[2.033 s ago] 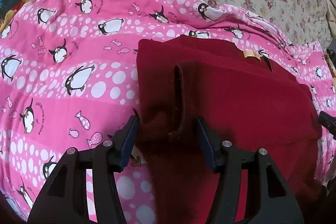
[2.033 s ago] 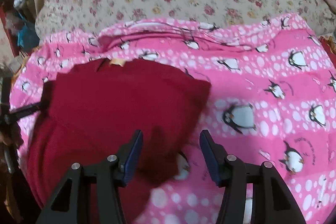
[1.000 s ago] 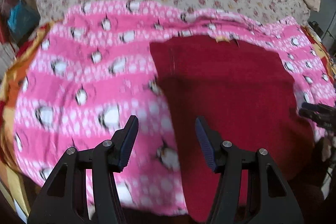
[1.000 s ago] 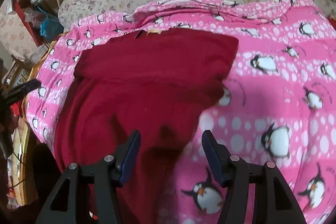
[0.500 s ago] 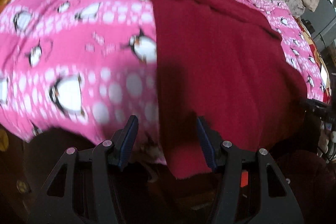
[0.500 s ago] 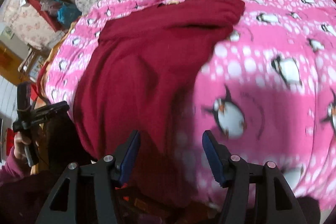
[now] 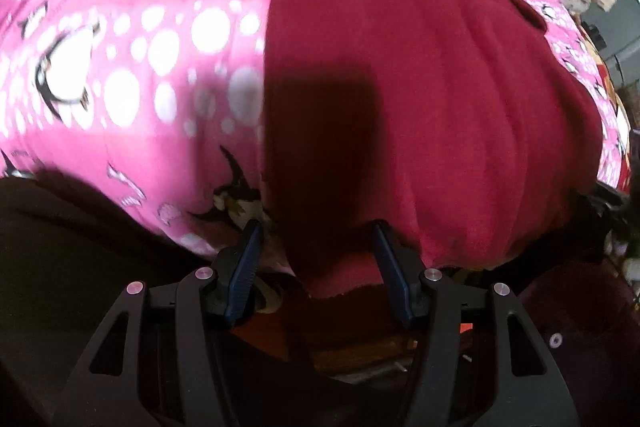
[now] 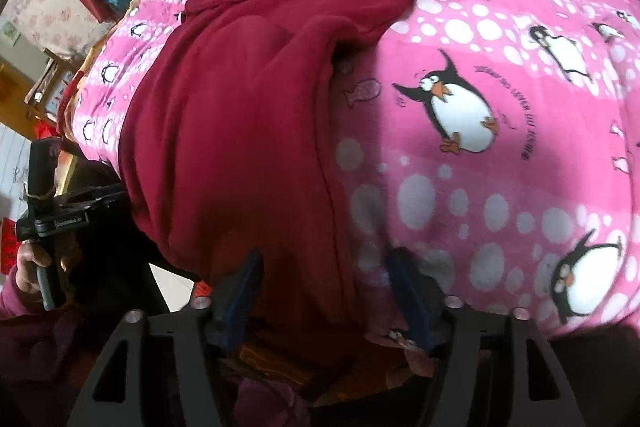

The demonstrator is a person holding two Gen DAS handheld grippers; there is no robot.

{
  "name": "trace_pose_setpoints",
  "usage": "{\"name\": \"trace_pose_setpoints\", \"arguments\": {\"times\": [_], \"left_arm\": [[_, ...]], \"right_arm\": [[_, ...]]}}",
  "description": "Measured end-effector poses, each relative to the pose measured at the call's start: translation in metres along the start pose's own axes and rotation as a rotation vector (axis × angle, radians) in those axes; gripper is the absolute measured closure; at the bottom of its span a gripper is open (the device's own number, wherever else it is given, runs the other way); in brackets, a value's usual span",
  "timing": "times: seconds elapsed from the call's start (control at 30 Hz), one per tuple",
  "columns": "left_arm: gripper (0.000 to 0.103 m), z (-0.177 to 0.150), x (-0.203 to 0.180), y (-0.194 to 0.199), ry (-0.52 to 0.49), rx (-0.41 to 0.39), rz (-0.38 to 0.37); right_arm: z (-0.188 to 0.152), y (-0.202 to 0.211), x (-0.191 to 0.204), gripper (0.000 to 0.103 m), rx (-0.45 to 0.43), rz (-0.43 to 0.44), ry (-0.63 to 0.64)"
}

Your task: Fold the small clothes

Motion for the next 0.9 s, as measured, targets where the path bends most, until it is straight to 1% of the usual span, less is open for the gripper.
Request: {"name": "trace_pose_setpoints", "arguments": {"times": [0.07,0.13,0.17,0.2,0.23,0.27,0.33,0.4,0.43,0.47,0.5,0.53,0.57,0.6,0.63,0.67,0.77,0.9], "left_arm": [[0.047,-0.002,0.001,-0.005,0.013,0.016,-0.007],[0.047,-0.002,0.0,-0.007,0.018,0.017,-0.018],[0.047,-0.001,0.001,-0.007,0.024,0.017,-0.025],[0.047,-0.001,0.002,-0.009,0.032,0.018,-0.032],[0.047,-0.001,0.003,-0.011,0.047,0.021,-0.044],[0.047,-0.003,0.004,-0.013,0.055,0.023,-0.053],[0.047,-0.004,0.004,-0.014,0.064,0.026,-0.07],[0.049,-0.005,0.0,-0.012,0.04,0.023,-0.081],[0.053,-0.005,-0.003,-0.011,0.025,0.019,-0.089],[0.064,-0.003,-0.006,-0.01,0.015,0.016,-0.096],[0.07,-0.004,-0.007,-0.009,0.004,0.013,-0.098],[0.084,-0.004,-0.007,-0.008,-0.001,0.01,-0.099],[0.092,-0.003,-0.006,-0.007,0.0,0.005,-0.092],[0.093,-0.003,-0.006,-0.006,0.003,0.0,-0.093],[0.096,-0.003,-0.006,-0.004,0.003,-0.005,-0.102],[0.097,-0.004,-0.008,-0.001,-0.002,-0.012,-0.11],[0.097,-0.005,-0.012,0.015,-0.019,-0.052,-0.131],[0.098,-0.006,-0.007,0.039,-0.026,-0.093,-0.157]], "right_arm": [[0.001,-0.005,0.007,0.004,0.0,0.022,0.013],[-0.001,-0.011,0.012,0.004,0.022,-0.038,0.071],[-0.003,-0.012,0.017,0.008,0.038,-0.074,0.119],[-0.005,-0.011,0.021,0.017,0.048,-0.093,0.155],[-0.007,-0.009,0.025,0.023,0.055,-0.095,0.181],[-0.009,-0.007,0.03,0.032,0.06,-0.077,0.188],[-0.011,-0.002,0.034,0.035,0.059,-0.047,0.188],[-0.015,-0.003,0.034,0.041,0.058,-0.038,0.188],[-0.016,-0.004,0.032,0.043,0.058,-0.03,0.178],[-0.018,-0.007,0.031,0.048,0.06,-0.019,0.161],[-0.02,-0.007,0.028,0.057,0.061,-0.009,0.149],[-0.018,-0.008,0.027,0.06,0.061,-0.004,0.137],[-0.018,-0.006,0.025,0.066,0.047,0.0,0.121],[-0.019,-0.003,0.026,0.073,0.032,0.004,0.109],[-0.017,-0.001,0.027,0.076,0.018,0.008,0.103],[-0.014,0.0,0.029,0.08,0.008,0.01,0.104],[-0.015,0.006,0.03,0.086,-0.012,0.019,0.108],[-0.016,0.02,0.033,0.088,-0.044,0.082,0.08]]}}
Point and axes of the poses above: each gripper's, at about its wrist camera, not at the fingertips, and y roughly against the way its jaws point, x to its left, z to its top, the point moved 10 cm from there along -y, roughly the way its jaws point, and after that the axes turned 2 degrees about -z, right-handed, at the moved point
